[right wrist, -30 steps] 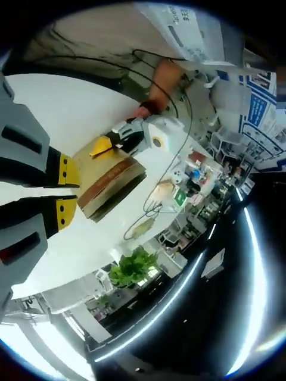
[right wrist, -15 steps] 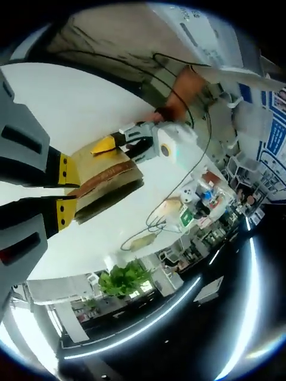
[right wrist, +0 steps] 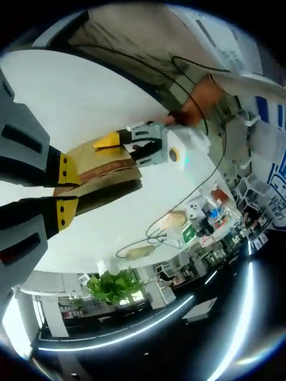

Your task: Extract single mask from mask box in order stack masks on table

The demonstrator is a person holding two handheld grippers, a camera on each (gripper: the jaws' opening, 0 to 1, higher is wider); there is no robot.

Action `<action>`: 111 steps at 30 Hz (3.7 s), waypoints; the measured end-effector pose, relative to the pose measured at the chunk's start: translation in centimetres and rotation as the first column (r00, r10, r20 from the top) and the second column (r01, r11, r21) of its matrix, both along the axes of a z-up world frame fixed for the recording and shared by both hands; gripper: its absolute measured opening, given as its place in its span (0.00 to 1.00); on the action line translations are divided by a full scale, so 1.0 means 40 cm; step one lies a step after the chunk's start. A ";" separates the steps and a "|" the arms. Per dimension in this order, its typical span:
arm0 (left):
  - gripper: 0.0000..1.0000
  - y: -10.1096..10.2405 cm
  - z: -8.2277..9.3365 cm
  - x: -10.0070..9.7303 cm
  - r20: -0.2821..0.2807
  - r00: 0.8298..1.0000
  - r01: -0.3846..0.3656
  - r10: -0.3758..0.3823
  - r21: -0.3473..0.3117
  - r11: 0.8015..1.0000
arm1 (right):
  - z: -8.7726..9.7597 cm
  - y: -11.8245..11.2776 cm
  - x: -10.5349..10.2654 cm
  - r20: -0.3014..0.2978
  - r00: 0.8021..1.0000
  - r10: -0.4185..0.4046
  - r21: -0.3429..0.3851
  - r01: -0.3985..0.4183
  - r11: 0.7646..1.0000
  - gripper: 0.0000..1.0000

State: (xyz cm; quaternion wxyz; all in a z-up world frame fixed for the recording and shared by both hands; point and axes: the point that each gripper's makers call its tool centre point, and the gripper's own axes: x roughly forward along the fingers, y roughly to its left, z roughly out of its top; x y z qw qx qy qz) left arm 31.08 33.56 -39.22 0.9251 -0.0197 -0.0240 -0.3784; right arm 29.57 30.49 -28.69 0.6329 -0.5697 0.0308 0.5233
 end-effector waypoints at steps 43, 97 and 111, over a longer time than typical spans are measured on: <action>0.19 0.002 -0.001 0.003 0.002 1.000 -0.001 0.001 0.000 1.000 | -0.029 0.014 0.010 -0.008 0.996 0.093 -0.200 -0.092 0.975 0.00; 0.19 -0.001 -0.002 0.001 -0.001 1.000 0.004 -0.004 -0.004 1.000 | -0.057 0.029 0.012 -0.240 0.963 0.121 -0.344 -0.201 0.917 0.00; 0.20 -0.003 -0.003 0.000 0.000 1.000 0.005 -0.005 0.005 1.000 | -0.029 0.024 0.002 -0.236 0.966 0.105 -0.330 -0.181 0.926 0.00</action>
